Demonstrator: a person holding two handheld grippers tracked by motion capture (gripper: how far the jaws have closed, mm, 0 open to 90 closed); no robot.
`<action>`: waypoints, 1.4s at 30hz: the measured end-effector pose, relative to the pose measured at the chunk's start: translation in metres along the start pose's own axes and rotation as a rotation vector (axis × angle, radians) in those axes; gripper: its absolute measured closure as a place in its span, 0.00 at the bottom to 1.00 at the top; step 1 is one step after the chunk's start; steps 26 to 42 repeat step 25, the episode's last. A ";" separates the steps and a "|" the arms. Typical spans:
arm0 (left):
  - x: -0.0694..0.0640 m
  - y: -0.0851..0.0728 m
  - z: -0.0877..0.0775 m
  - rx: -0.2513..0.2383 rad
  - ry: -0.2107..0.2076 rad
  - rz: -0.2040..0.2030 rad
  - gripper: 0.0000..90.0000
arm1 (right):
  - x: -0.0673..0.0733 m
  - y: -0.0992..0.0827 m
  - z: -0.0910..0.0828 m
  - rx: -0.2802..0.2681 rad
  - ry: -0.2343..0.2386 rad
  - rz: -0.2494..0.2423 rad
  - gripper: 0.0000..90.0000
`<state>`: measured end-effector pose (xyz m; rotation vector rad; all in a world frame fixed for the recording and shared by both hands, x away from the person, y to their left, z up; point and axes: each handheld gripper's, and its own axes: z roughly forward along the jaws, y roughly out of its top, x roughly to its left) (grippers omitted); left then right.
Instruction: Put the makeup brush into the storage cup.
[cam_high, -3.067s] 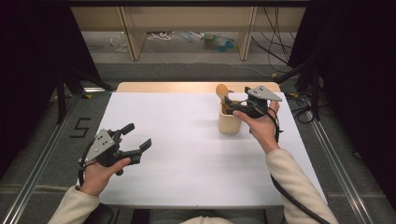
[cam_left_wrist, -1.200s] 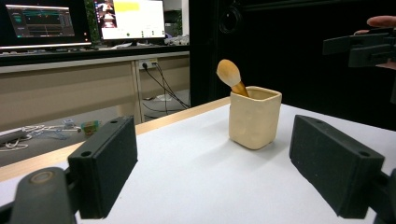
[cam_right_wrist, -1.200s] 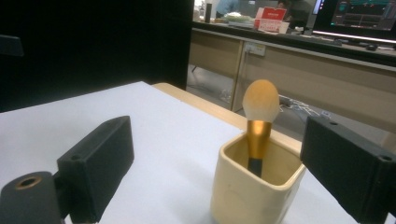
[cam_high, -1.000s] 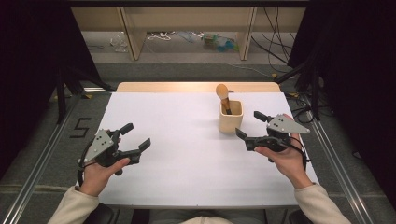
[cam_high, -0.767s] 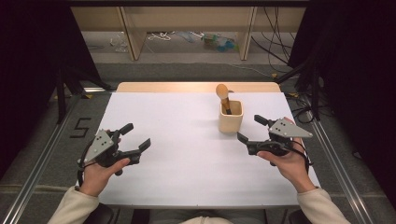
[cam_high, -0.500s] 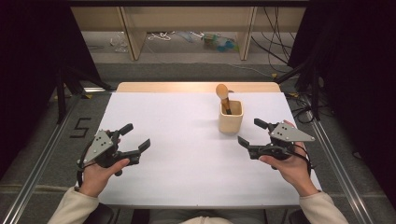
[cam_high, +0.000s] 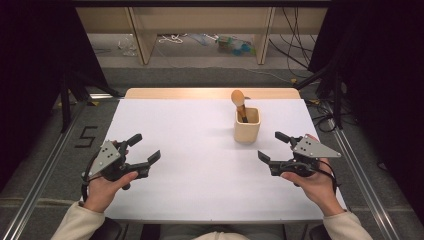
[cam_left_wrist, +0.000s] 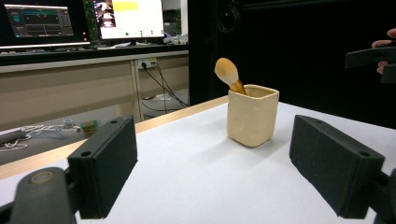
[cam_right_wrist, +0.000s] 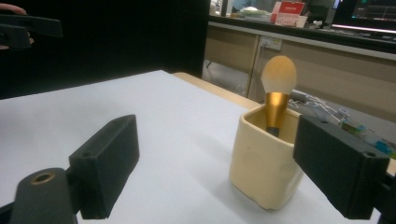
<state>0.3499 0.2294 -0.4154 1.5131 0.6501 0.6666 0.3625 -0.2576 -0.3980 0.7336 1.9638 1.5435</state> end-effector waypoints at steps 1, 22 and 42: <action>0.000 0.000 0.000 0.001 0.000 0.000 0.17 | -0.001 -0.001 0.001 -0.007 -0.008 0.000 0.17; -0.003 -0.003 0.002 0.016 -0.010 -0.013 0.16 | -0.003 -0.005 0.002 0.005 -0.004 0.016 0.17; -0.002 -0.003 0.002 0.017 -0.012 -0.010 0.16 | -0.003 -0.005 0.002 0.005 -0.004 0.018 0.17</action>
